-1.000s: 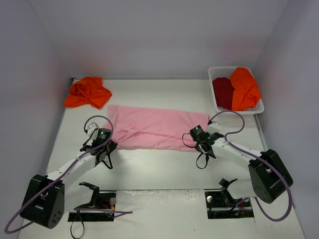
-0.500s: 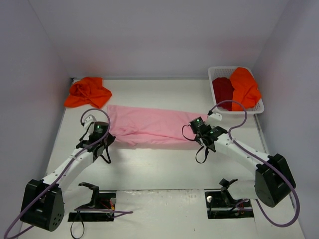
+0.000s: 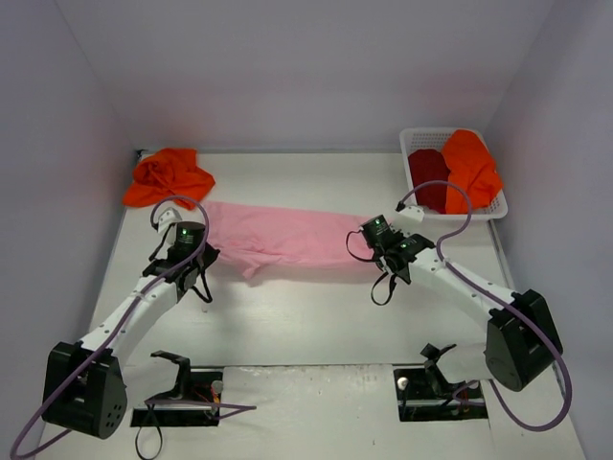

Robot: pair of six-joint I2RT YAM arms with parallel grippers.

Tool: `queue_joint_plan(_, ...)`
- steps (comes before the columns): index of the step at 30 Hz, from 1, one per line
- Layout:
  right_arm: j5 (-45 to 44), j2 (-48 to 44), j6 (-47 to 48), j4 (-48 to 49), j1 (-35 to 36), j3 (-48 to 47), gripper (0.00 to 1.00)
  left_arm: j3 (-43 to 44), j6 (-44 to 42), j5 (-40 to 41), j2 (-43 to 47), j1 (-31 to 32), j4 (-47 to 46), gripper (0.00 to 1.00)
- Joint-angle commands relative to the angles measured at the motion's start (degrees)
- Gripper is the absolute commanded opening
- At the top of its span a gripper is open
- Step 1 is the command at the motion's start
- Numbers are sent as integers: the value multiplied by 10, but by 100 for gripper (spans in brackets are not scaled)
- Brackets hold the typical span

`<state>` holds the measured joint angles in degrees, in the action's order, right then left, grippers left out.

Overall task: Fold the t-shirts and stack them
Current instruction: Fold the tshirt

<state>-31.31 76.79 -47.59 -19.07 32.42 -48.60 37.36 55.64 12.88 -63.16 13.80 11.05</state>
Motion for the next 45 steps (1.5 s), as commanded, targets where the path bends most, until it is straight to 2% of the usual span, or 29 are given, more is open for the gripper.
queue_joint_plan(1, -41, 9, 13, -1, -10, -33, 0, 41, -13, 3, -4, -5, -13, 0)
queue_joint_plan(25, -22, 98, 85, 71, -57, -97, 0, 151, -32, -12, -114, -26, -48, 0)
queue_joint_plan(45, -12, 139, 117, 118, -96, -101, 0, 212, -18, -26, -232, -25, -90, 0)
